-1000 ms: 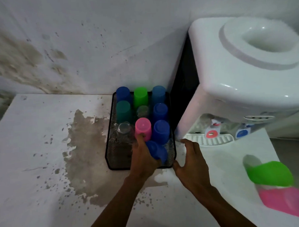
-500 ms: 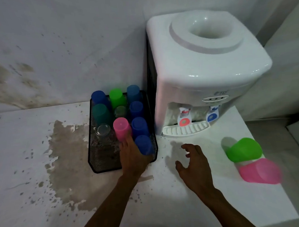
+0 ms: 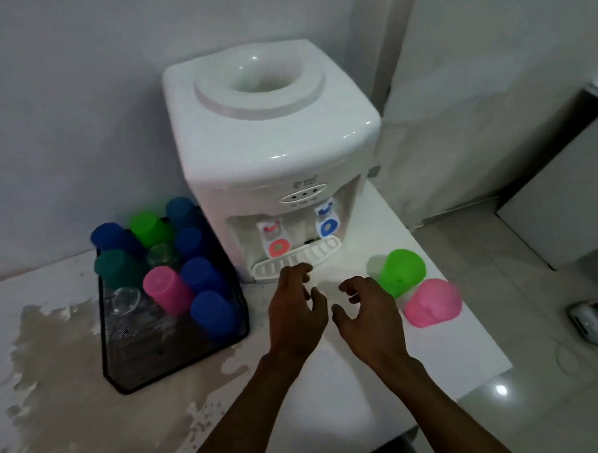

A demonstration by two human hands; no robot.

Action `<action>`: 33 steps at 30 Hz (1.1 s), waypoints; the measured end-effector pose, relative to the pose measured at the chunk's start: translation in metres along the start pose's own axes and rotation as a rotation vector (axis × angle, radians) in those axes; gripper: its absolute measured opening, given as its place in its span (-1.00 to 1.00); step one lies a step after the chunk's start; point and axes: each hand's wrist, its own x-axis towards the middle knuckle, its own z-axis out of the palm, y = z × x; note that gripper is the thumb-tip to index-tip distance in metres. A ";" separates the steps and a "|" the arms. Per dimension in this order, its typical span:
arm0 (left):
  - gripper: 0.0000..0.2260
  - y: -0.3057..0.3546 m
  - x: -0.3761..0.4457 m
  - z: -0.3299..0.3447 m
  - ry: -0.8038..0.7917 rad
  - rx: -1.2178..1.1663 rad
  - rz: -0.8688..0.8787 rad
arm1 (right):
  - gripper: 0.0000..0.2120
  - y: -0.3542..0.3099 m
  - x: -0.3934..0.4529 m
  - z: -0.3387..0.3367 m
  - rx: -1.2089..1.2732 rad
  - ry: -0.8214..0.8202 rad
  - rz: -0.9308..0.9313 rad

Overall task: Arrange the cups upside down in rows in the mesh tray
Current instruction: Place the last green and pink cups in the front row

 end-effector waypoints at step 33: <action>-0.25 0.034 0.035 0.067 -0.457 -0.039 -0.285 | -0.21 0.105 0.000 -0.057 0.364 0.138 0.455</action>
